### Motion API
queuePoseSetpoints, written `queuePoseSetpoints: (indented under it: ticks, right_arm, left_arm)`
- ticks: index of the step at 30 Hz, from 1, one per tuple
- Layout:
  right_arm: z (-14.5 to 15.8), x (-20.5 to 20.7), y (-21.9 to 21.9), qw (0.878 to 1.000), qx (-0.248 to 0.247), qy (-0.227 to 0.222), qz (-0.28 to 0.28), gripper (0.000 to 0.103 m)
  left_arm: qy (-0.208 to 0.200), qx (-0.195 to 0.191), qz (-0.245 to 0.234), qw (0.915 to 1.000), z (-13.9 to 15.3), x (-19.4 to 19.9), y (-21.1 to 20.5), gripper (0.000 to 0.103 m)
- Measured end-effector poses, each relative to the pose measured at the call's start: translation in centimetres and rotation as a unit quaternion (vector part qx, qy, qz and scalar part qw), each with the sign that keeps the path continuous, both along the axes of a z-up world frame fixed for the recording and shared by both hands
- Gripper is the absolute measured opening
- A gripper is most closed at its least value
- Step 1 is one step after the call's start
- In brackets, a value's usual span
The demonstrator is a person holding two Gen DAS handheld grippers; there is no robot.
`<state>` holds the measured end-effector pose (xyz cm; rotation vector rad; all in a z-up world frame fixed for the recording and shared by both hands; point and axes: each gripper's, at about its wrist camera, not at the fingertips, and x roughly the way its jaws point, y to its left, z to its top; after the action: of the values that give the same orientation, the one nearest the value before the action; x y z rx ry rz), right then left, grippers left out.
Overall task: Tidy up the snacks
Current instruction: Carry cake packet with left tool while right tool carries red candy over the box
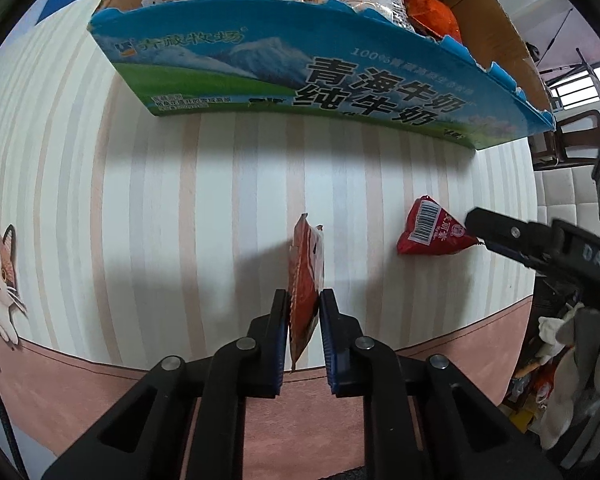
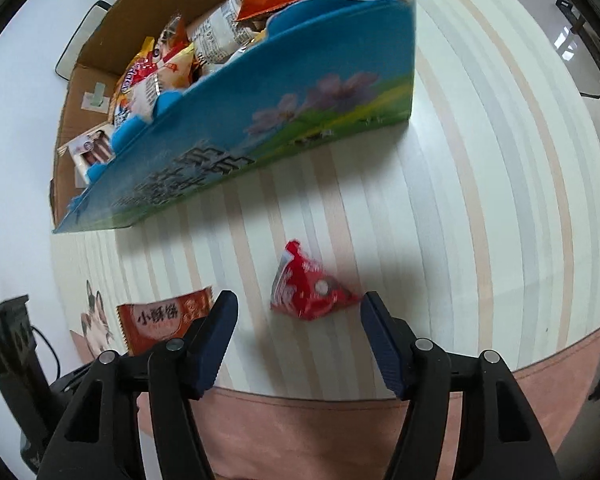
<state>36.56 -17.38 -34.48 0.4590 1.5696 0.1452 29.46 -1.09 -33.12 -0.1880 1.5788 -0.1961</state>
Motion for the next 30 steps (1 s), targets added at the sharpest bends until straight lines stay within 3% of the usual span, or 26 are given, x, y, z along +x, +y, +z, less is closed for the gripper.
queuePoseSetpoints:
  ticks: [3, 5, 8, 13, 16, 21, 30]
  right_arm:
    - [-1.5, 1.1, 1.4, 1.0, -0.004, 0.02, 0.023, 0.067]
    - [-2.6, 1.4, 2.5, 0.998, -0.036, 0.028, 0.045, 0.067]
    - [-3.4, 1.3, 3.9, 0.995, -0.068, 0.029, 0.07, 0.048]
    - [-3.2, 0.8, 4.5, 0.993, -0.082, 0.014, 0.084, 0.043]
    - [-3.2, 0.5, 4.3, 0.993, -0.078, 0.015, 0.084, 0.042]
    - [-2.5, 0.0, 4.1, 0.994, -0.067, 0.001, 0.082, 0.039]
    - [1.2, -0.8, 3.8, 0.995, -0.037, -0.035, 0.081, 0.038]
  left_arm:
    - [0.007, -0.002, -0.006, 1.0, -0.7, 0.6, 0.3, 0.015]
    - [0.017, 0.008, -0.003, 0.9998, -1.4, 1.1, 0.7, 0.017]
    - [0.03, 0.006, 0.011, 0.9995, -2.6, 1.8, 1.8, 0.024]
    - [0.034, -0.026, 0.053, 0.9977, -3.3, 3.1, 4.1, 0.028]
    - [0.017, -0.032, 0.071, 0.9968, -2.6, 3.2, 5.4, 0.024]
    - [-0.02, -0.019, 0.055, 0.9981, -0.2, 3.0, 5.5, 0.014]
    - [-0.046, -0.014, 0.032, 0.9983, 2.5, 1.9, 4.8, 0.012]
